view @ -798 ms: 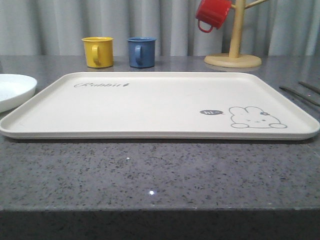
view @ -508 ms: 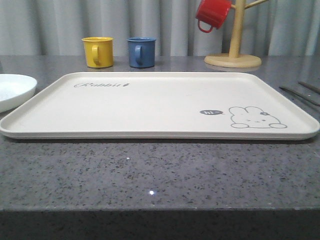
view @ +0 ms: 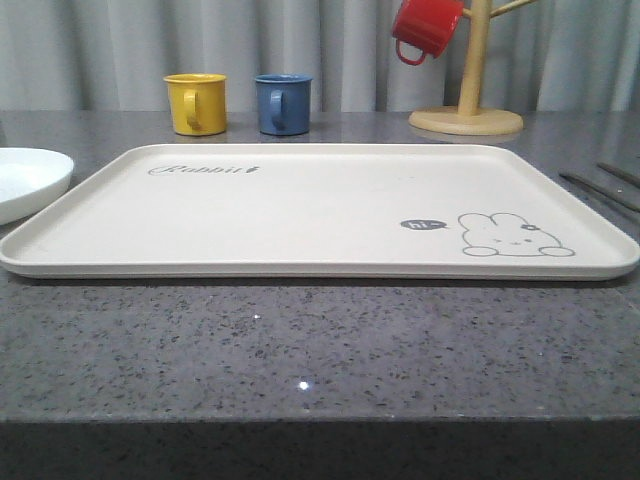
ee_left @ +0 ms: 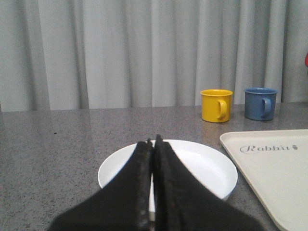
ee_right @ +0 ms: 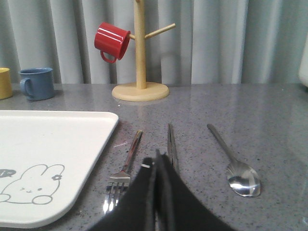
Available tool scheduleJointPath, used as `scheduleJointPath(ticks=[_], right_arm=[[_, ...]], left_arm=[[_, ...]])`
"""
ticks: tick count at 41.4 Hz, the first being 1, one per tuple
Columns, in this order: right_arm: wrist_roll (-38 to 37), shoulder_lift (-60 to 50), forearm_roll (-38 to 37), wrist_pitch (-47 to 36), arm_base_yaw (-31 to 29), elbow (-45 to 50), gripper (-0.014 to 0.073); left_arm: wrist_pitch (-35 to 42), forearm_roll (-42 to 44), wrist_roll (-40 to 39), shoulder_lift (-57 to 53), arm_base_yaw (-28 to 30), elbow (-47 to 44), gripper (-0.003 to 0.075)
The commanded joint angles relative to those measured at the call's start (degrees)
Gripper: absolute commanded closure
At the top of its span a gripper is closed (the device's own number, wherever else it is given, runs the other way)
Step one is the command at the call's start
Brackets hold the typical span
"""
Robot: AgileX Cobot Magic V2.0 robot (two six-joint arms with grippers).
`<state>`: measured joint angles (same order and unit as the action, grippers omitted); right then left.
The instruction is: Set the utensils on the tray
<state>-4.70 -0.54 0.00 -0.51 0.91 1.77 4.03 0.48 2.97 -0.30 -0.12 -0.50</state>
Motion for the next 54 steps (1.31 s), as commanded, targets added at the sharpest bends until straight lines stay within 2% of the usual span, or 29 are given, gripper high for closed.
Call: scheduleJointPath(ticks=[1,8,14,22,29,41,54], right_arm=[[0.21,-0.99,-0.42,-4.85,0.01,-2.49,0.0664],[0.21,-0.99,-0.42,2.08,0.01,-10.99,0.0664],[0.21,0.7,-0.42,11.36,0.01,-20.44,0.0664],[0.21,9.23,-0.42,23.39,0.01,-31.91,0.0664],[0.21,18.37,-0.42,32.98,0.01,-38.33,0.0664],[0.21,29.24,-0.48,35.74,0.01,-38.5,0.0664],[0.4,34.4,-0.43,35.9,0.01,-38.5,0.0648]], left_arm=[[6.1,-0.48,-0.43,-1.33,-0.02,1.87,0.0738],[0.66,-0.48,-0.43,-0.82,-0.02,9.45,0.0738],[-8.29,-0.48,-0.43,2.35,-0.02,19.34,0.0738],[-20.95,-0.48,-0.43,10.87,-0.02,33.11,0.0738],[-30.82,-0.48,-0.43,19.63,-0.02,40.26,0.0738],[-32.58,-0.48,-0.43,28.77,-0.02,40.04,0.0738],[-32.58,-0.48,-0.43,35.28,-0.02,40.04,0.0738]])
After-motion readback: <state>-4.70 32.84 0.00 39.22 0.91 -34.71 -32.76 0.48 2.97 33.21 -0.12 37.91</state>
